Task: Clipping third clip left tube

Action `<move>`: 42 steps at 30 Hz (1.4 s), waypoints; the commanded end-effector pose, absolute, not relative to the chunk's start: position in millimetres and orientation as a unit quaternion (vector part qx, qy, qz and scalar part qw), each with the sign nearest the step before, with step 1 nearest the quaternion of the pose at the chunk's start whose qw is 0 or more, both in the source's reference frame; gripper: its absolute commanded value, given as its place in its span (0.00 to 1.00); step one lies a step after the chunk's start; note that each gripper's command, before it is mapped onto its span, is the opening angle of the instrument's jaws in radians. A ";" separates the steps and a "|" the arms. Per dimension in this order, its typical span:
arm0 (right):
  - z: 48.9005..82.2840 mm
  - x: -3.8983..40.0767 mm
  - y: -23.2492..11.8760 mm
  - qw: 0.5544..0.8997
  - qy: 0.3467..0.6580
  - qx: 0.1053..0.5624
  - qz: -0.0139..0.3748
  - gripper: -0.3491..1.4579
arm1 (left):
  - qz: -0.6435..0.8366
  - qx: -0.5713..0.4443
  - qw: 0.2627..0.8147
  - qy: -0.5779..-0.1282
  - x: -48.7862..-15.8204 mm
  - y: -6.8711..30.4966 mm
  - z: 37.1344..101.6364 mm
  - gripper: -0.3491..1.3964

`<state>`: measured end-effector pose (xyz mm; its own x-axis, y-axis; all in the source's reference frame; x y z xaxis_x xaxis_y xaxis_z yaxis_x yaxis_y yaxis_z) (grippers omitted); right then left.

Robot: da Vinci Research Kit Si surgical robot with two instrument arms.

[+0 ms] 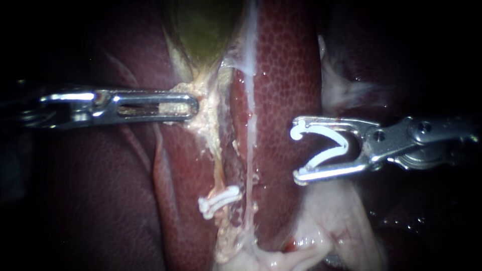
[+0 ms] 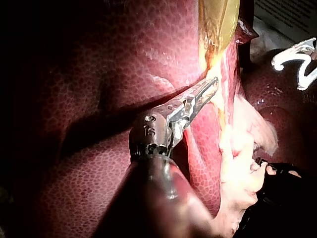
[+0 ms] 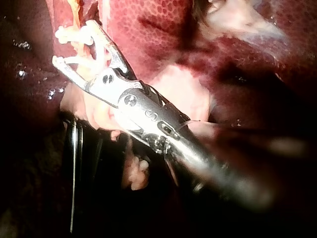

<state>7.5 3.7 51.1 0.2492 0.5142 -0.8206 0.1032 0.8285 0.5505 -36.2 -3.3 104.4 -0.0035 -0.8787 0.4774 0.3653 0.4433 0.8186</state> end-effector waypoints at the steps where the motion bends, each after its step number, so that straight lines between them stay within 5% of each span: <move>1: 51.1 7.6 3.7 0.747 0.597 0.258 0.138 0.51 | -0.469 0.240 0.662 -0.533 -36.0 -3.1 104.0 0.00; 15: 51.2 7.6 3.7 0.747 0.597 0.258 0.138 0.51 | -0.466 0.215 0.652 -0.557 -32.7 -0.5 99.6 0.00; 42: 53.0 10.1 3.0 0.743 0.597 0.267 0.138 0.51 | -0.465 0.213 0.652 -0.560 -32.4 -0.6 99.4 0.00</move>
<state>10.4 3.0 53.3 0.2471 0.5239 -0.8152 0.1135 0.8198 0.5613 -32.4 -0.6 99.4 -0.0591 -0.8452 0.5312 0.3675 0.4763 0.7988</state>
